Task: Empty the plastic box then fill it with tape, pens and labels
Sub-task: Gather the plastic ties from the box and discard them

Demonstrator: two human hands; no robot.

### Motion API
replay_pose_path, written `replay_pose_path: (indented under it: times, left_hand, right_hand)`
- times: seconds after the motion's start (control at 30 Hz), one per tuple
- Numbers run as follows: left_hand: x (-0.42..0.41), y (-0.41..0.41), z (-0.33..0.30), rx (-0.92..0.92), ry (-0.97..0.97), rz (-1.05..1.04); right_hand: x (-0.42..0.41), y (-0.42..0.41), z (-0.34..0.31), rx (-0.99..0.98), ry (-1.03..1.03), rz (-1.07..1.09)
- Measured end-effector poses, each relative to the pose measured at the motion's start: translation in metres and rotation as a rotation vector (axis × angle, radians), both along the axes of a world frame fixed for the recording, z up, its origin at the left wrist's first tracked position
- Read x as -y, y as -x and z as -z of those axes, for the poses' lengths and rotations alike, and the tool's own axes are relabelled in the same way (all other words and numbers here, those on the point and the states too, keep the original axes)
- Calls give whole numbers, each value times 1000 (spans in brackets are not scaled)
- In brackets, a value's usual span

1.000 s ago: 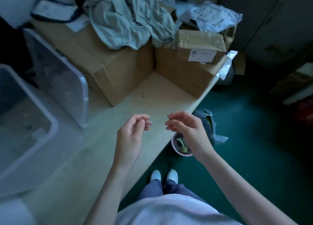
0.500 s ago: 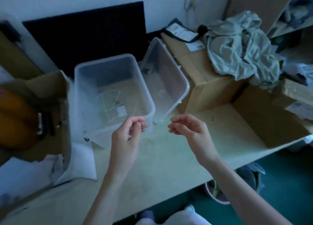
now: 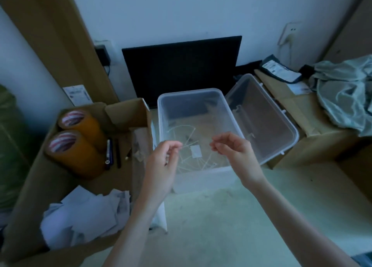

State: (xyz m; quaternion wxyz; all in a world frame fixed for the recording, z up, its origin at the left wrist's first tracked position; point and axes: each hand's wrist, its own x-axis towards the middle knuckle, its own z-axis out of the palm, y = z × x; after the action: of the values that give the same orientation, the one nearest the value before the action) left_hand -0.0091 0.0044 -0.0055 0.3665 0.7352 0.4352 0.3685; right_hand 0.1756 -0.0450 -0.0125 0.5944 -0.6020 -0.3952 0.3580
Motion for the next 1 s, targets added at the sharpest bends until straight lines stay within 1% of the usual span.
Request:
replay_pose_path:
  times: [0.07, 0.17, 0.33, 0.5, 0.6, 0.67, 0.77, 0.83, 0.9, 1.0]
  left_hand:
    - [-9, 4, 4, -40, -8, -27]
    - [-22, 3, 16, -112, -15, -80]
    - [-36, -3, 35, -331, -44, -209]
    - [-50, -10, 39, -431, 57, -236]
    - [-51, -15, 42, -489, 109, -268]
    - [-49, -17, 45, -516, 122, -276]
    - [-49, -17, 51, -523, 112, -282]
    - [-50, -17, 54, -520, 116, -282]
    - [-52, -17, 56, -511, 129, -275]
    - [-53, -17, 56, -504, 131, -275]
  right_hand:
    - [-19, -4, 2, 126, 53, -23]
    - [-50, -16, 9, 427, 130, -103]
    - [-106, -34, 28, 655, 288, -282]
    - [-162, -51, 64, 927, 550, -441]
    - [-182, -54, 91, 1122, 654, -540]
    - [-191, -54, 108, 1193, 671, -573]
    - [-195, -50, 131, 1286, 632, -603]
    - [-193, -48, 142, 1292, 622, -642]
    - [-192, -48, 150, 1260, 656, -689]
    - [-189, -48, 156, 1263, 678, -723]
